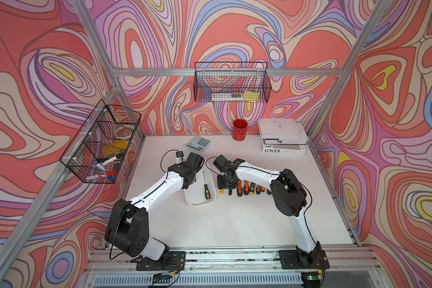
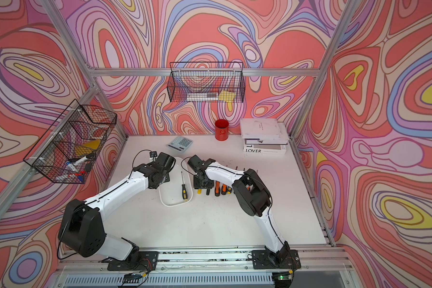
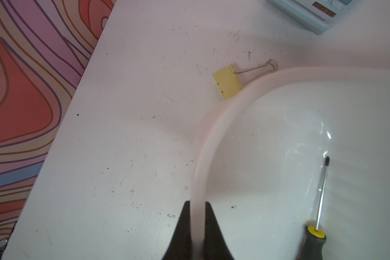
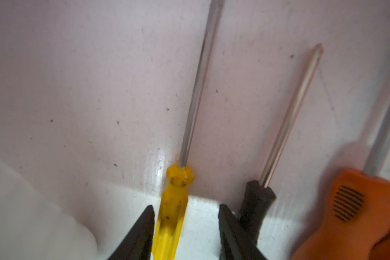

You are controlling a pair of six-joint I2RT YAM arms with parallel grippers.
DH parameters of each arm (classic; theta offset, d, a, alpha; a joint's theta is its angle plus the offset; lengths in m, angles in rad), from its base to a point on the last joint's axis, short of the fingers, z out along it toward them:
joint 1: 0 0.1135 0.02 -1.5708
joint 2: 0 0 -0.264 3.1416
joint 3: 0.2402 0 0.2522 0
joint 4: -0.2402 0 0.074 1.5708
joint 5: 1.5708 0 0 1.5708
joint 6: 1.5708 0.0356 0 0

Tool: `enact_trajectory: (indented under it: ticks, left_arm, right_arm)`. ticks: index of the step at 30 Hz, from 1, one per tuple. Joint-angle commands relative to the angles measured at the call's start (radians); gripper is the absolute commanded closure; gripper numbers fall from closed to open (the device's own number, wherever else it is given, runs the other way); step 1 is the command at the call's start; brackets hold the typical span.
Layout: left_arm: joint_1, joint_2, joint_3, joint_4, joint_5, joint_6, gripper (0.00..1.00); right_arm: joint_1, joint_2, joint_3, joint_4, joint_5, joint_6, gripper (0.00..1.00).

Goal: Take out the screwdriver from the storage box
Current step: Place the screwdriver at the center of the board, then pick up the screwdriver from the storage box.

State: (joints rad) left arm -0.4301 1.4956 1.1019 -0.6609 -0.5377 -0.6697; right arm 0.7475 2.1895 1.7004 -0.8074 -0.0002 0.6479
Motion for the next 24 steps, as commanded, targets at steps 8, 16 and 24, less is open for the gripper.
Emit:
enact_trajectory:
  ticks: [8,16,24]
  left_arm:
    - [0.005,-0.003,-0.01,-0.002,0.001,-0.004,1.0]
    - [0.005,-0.004,-0.003,0.002,0.002,-0.001,1.0]
    - [0.005,0.009,0.02,-0.02,-0.002,-0.013,1.0]
  right_arm:
    - [0.001,-0.234,-0.084,0.123,0.016,-0.034,0.35]
    - [0.041,-0.311,-0.131,0.178,-0.166,-0.122,0.28]
    - [0.085,-0.338,-0.241,0.288,-0.281,-0.085,0.25]
